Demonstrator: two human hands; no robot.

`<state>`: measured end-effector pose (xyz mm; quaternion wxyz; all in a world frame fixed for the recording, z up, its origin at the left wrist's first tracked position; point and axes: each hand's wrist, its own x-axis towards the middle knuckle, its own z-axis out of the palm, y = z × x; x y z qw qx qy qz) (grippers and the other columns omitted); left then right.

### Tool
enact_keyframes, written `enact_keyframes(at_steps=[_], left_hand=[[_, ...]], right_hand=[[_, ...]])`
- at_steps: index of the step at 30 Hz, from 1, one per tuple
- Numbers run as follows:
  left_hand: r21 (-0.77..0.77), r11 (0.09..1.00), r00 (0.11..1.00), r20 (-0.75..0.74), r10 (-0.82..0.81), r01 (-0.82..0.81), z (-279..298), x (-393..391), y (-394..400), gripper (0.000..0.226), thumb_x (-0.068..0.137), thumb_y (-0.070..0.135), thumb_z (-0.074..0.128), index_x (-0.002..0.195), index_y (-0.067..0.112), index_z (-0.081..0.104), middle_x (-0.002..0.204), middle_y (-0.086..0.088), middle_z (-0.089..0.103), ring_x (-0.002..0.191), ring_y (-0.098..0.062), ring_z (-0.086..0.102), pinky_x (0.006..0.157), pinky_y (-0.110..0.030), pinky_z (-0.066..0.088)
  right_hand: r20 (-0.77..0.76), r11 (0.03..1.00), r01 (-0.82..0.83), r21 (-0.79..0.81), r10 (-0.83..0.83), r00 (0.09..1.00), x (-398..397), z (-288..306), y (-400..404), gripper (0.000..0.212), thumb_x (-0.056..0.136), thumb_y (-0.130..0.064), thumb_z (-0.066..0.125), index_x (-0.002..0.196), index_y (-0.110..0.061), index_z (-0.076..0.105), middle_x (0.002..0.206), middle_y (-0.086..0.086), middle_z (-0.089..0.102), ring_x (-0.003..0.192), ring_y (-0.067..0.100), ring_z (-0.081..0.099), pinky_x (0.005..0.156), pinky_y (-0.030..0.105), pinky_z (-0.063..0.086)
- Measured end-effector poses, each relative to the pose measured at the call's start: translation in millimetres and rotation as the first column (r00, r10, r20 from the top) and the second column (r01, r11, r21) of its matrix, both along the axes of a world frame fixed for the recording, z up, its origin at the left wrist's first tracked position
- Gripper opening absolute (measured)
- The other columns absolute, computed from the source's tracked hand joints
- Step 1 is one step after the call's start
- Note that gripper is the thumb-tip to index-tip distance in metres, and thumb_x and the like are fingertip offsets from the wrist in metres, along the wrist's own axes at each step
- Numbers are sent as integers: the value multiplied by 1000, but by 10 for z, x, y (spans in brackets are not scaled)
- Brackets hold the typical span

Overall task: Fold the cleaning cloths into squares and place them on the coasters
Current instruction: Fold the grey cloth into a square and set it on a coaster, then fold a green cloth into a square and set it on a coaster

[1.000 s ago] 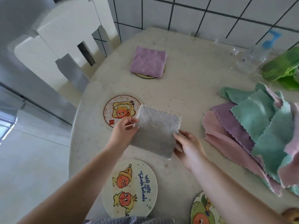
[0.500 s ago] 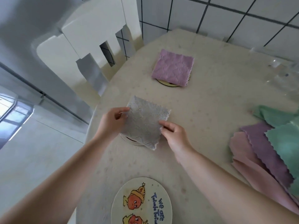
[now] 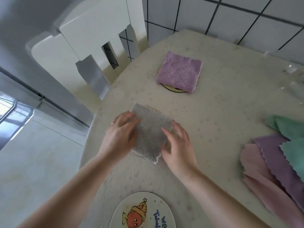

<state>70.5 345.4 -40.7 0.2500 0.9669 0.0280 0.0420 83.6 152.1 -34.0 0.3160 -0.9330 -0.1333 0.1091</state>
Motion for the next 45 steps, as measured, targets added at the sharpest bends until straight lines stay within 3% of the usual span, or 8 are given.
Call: enact_keyframes(at_steps=[4,6,11,15,21,30,39,45], left_hand=[[197,952,966,-160,-204,233,-95,-104,-189,66,77,53,39,134,21,47,144,-4,41,136,-23,33,114,-34,15],[216,949,963,-189,-189,229,-155,-143,-202,69,82,60,30,142,26,33,152,1,23,142,-17,15,114,-33,0],[226,951,962,-222,-160,210,-146,-95,-230,75,78,66,23,145,33,21,156,3,11,144,-17,-2,115,-34,-9],[242,968,941,-338,15,71,-26,-46,-253,78,77,68,45,144,41,15,157,4,-3,142,-22,-16,114,-46,-11],[84,987,966,-234,-112,135,315,-157,-606,62,85,42,58,141,33,32,153,4,23,144,-17,4,117,-42,1],[-126,892,888,-106,-447,434,518,-736,-1675,50,84,42,60,131,26,48,138,4,46,132,-15,34,108,-34,28],[-220,831,802,-224,-553,511,512,-1144,-2815,46,86,33,61,129,20,50,134,1,49,125,-15,41,107,-35,31],[-254,835,801,-248,-545,489,423,-1355,-3688,44,85,30,63,127,18,52,133,0,51,125,-16,42,106,-35,31]], right_hand=[[-82,960,-177,-218,163,983,-20,-83,26,66,85,-38,58,142,-32,27,156,1,3,143,17,0,116,43,8],[-83,952,-185,-245,170,982,-37,-139,6,68,86,-45,54,144,-33,21,157,-1,-1,143,17,-2,114,44,5],[-99,938,-210,-274,190,977,15,-119,-10,69,86,-44,53,144,-34,17,156,-2,-6,143,17,-5,114,46,3],[-84,972,-146,-182,133,988,-30,31,-167,69,85,-39,58,144,-34,22,156,0,4,143,16,2,116,40,6],[-53,998,58,-39,-60,997,-282,270,-675,67,82,-34,66,140,-27,35,153,0,20,140,17,17,114,32,18],[0,959,274,75,-274,962,-1145,462,-1535,49,82,-31,67,128,-24,52,141,0,41,134,13,32,105,23,25],[-75,900,433,47,-430,900,-1911,343,-2498,48,83,-33,65,129,-28,51,145,-6,36,132,12,33,107,33,29],[-96,902,431,30,-426,900,-2125,305,-3445,47,82,-27,67,127,-25,54,141,-3,41,130,15,36,100,23,26]])
